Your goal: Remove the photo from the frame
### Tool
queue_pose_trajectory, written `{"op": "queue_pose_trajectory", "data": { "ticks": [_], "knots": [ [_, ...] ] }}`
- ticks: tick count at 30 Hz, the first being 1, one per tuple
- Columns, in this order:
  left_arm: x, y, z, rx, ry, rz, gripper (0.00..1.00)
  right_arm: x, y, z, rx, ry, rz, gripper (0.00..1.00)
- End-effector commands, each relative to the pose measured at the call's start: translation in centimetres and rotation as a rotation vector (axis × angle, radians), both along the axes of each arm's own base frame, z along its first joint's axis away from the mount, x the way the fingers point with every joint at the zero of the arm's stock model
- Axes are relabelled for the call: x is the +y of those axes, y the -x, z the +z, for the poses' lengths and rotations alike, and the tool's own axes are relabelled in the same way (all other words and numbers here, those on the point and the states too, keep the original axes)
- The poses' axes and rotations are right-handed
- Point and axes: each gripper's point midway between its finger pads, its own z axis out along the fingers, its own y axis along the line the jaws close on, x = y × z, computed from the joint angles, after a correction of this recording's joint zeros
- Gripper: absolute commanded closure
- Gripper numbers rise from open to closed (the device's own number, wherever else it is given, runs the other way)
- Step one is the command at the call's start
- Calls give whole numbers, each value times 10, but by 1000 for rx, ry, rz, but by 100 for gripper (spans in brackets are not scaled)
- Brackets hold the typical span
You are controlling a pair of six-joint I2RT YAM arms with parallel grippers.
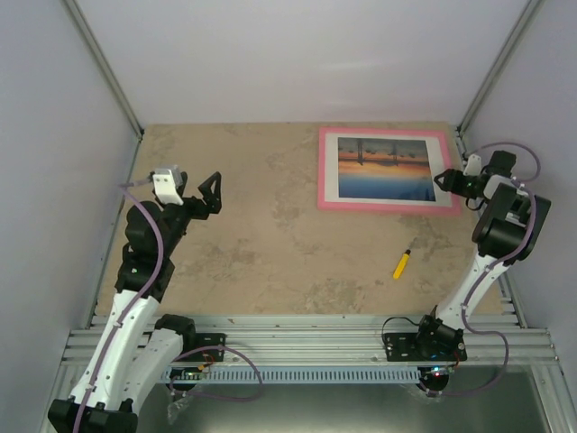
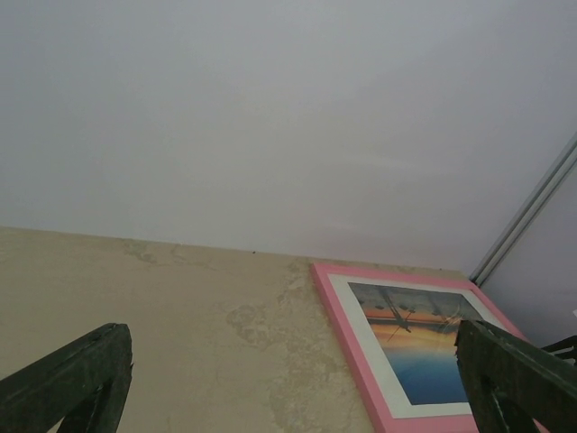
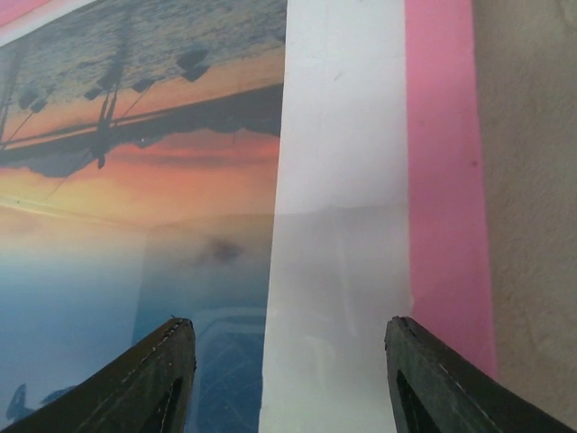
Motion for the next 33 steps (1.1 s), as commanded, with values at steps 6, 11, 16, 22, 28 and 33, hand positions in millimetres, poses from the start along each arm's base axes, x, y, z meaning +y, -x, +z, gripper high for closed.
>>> {"op": "queue_pose_trajectory", "data": {
  "ticks": [6,11,16,22,28,33],
  "knots": [
    [-8,-2,0,6,22,-41,0,-5,6,-7,36,38,-8,41],
    [-10,-1,-8,35,27,-52,0,-22,-2,27,-33,136,-63,39],
    [-10,-2,-9,40,26,-50,0,-36,-9,34,-19,170,-101,38],
    [-10,-4,-12,48,23,-50,0,-34,-9,5,48,135,-77,39],
    [-11,-7,-15,61,19,-54,0,-30,-9,-10,74,100,-51,41],
    [-13,-10,-21,76,15,-58,0,-28,-8,-24,102,77,-34,46]
  ]
}}
